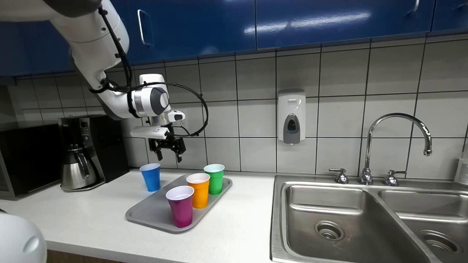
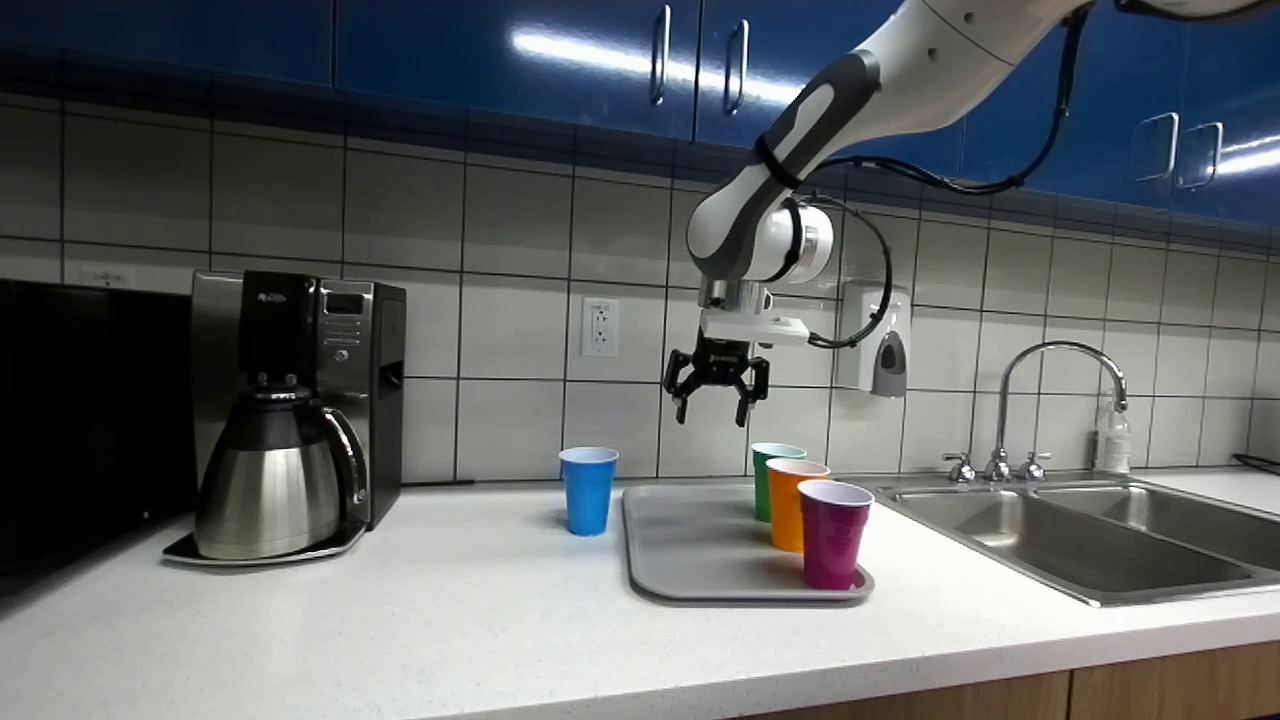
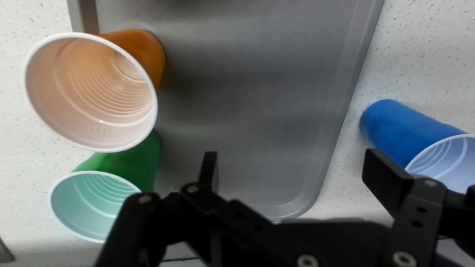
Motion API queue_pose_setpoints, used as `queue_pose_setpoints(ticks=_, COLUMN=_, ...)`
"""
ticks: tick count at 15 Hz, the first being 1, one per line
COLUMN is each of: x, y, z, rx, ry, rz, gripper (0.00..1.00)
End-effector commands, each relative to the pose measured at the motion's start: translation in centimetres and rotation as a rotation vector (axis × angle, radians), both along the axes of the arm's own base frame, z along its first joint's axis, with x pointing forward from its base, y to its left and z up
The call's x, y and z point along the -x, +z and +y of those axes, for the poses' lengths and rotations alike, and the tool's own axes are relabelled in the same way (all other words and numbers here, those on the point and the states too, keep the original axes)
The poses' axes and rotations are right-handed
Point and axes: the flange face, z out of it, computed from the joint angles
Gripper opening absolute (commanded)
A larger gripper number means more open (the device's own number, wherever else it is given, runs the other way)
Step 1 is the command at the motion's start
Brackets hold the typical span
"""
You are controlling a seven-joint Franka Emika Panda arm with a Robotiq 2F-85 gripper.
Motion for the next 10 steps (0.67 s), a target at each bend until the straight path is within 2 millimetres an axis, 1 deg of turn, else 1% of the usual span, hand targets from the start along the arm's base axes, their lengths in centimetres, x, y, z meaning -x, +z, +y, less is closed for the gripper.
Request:
queue_pose_setpoints(ticks=1, x=0.0, y=0.1, z=0.0, rx=0.0, ry=0.0, rz=0.001, gripper=1.0)
queue_pose_setpoints(ticks=4, x=0.0, y=0.1, z=0.0, rx=0.0, ry=0.0, rz=0.001, gripper=1.0)
queue_pose_setpoints(ticks=10, x=-0.1, y=-0.1, z=1.9, rx=0.015, ry=0.017, rz=-0.022, gripper=1.0)
